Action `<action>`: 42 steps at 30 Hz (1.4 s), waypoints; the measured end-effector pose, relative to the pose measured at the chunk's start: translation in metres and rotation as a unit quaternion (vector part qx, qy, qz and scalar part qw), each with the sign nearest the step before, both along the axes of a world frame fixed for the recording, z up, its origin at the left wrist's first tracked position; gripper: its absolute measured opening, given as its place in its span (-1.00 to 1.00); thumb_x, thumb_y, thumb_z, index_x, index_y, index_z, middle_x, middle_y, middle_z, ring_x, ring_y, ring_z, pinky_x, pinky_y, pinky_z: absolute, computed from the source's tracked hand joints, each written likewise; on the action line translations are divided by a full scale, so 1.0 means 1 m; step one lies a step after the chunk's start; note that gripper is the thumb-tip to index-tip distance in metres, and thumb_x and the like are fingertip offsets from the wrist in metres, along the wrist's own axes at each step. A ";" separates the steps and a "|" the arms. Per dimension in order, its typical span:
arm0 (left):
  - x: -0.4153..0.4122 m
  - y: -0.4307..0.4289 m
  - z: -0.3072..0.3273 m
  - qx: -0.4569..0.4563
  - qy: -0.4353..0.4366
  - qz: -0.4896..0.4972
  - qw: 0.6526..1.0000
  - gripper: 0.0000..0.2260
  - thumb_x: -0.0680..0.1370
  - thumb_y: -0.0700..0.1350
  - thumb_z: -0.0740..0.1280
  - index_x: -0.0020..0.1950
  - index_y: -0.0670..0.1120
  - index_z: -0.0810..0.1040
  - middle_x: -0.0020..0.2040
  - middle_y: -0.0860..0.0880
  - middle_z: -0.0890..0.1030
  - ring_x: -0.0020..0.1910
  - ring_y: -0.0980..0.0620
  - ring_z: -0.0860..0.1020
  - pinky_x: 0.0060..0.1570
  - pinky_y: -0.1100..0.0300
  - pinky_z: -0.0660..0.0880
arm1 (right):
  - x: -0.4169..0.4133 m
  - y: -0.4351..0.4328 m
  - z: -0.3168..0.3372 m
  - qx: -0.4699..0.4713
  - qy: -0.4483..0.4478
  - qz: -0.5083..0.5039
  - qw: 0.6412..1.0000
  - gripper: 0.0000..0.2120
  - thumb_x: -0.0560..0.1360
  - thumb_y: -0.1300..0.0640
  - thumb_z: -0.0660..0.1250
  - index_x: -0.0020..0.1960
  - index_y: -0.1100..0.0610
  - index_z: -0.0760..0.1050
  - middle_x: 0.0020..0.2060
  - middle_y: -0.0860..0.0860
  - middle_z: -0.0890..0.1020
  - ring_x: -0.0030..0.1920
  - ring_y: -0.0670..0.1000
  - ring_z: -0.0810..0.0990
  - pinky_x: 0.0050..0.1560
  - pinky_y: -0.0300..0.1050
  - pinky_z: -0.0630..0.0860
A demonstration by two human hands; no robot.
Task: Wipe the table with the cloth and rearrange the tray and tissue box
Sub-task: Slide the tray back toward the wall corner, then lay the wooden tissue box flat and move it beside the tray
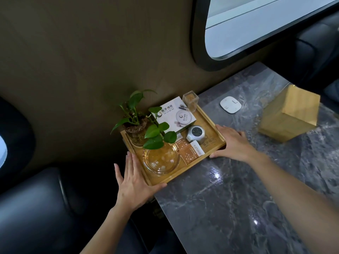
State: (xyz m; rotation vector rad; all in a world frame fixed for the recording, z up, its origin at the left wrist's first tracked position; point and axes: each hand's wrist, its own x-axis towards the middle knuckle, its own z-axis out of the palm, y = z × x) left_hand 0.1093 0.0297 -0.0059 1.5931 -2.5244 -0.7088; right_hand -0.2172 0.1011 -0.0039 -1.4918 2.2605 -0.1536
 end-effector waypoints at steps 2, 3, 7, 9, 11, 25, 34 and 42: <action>0.004 0.002 0.004 -0.011 0.030 0.010 0.999 0.18 0.10 0.60 0.05 0.50 -0.08 -0.22 0.56 -0.09 -0.11 0.46 0.18 -0.26 0.34 0.07 -0.55 | 0.001 0.004 0.005 -0.008 -0.001 0.003 1.000 0.02 0.17 -0.36 0.39 0.45 -0.05 -0.02 0.44 0.00 0.25 0.44 0.00 0.15 0.39 0.14 0.04; 0.006 0.004 0.008 -0.015 0.057 0.022 0.998 0.14 0.13 0.59 0.05 0.51 -0.06 -0.15 0.56 -0.08 -0.04 0.48 0.17 -0.19 0.40 0.06 -0.48 | 0.002 0.006 0.007 -0.015 -0.003 0.003 1.000 0.00 0.18 -0.36 0.38 0.45 -0.05 -0.01 0.44 0.00 0.26 0.43 0.01 0.17 0.39 0.14 0.05; 0.011 0.008 0.032 -0.043 0.163 0.092 0.981 0.03 0.21 0.58 0.01 0.49 -0.08 0.08 0.51 -0.11 0.20 0.44 0.19 0.05 0.50 0.04 -0.18 | -0.003 0.018 0.024 -0.027 -0.005 -0.010 1.000 -0.02 0.23 -0.37 0.34 0.46 -0.03 -0.05 0.47 0.01 0.18 0.45 0.02 0.13 0.40 0.12 0.06; 0.006 0.010 0.047 -0.073 0.182 0.095 0.976 -0.02 0.26 0.55 0.01 0.47 -0.09 0.12 0.50 -0.12 0.24 0.41 0.20 0.06 0.50 0.02 -0.08 | -0.008 0.026 0.033 -0.038 0.001 -0.016 0.999 -0.03 0.25 -0.38 0.31 0.46 -0.04 -0.06 0.48 0.01 0.16 0.46 0.01 0.11 0.40 0.12 0.06; -0.006 0.013 0.062 -0.101 0.193 0.079 0.973 -0.08 0.30 0.51 0.03 0.46 -0.09 0.15 0.49 -0.13 0.25 0.44 0.10 0.12 0.48 -0.02 0.00 | -0.013 0.035 0.044 -0.053 0.011 -0.026 0.998 -0.04 0.26 -0.40 0.28 0.46 -0.04 -0.06 0.48 0.02 0.17 0.45 0.03 0.13 0.39 0.13 0.08; -0.197 0.025 0.109 -0.082 0.237 -0.152 0.956 -0.36 0.43 0.25 0.18 0.41 -0.08 0.29 0.45 -0.10 0.34 0.43 -0.05 0.26 0.41 0.01 0.16 | -0.063 0.101 0.087 -0.164 0.038 -0.187 0.968 -0.24 0.39 -0.24 0.29 0.44 0.05 0.08 0.41 0.07 0.28 0.36 0.12 0.27 0.30 0.14 0.24; -0.331 0.021 0.100 0.021 0.227 -0.228 0.947 -0.36 0.49 0.20 0.23 0.44 -0.13 0.20 0.46 -0.15 0.31 0.43 -0.10 0.27 0.38 -0.04 0.22 | -0.107 0.098 0.081 -0.263 0.040 -0.405 0.875 -0.44 0.45 -0.03 0.32 0.34 0.19 0.26 0.24 0.21 0.42 0.21 0.21 0.41 0.12 0.08 0.39; -0.396 0.027 0.087 0.351 0.259 -0.145 0.888 -0.34 0.50 0.16 0.25 0.48 -0.10 0.11 0.48 -0.12 0.26 0.35 -0.01 0.33 0.26 0.07 0.29 | -0.132 0.081 0.053 -0.315 -0.219 -0.503 0.774 -0.29 0.42 -0.22 0.27 0.44 0.04 0.13 0.43 0.07 0.28 0.39 0.09 0.26 0.39 0.09 0.22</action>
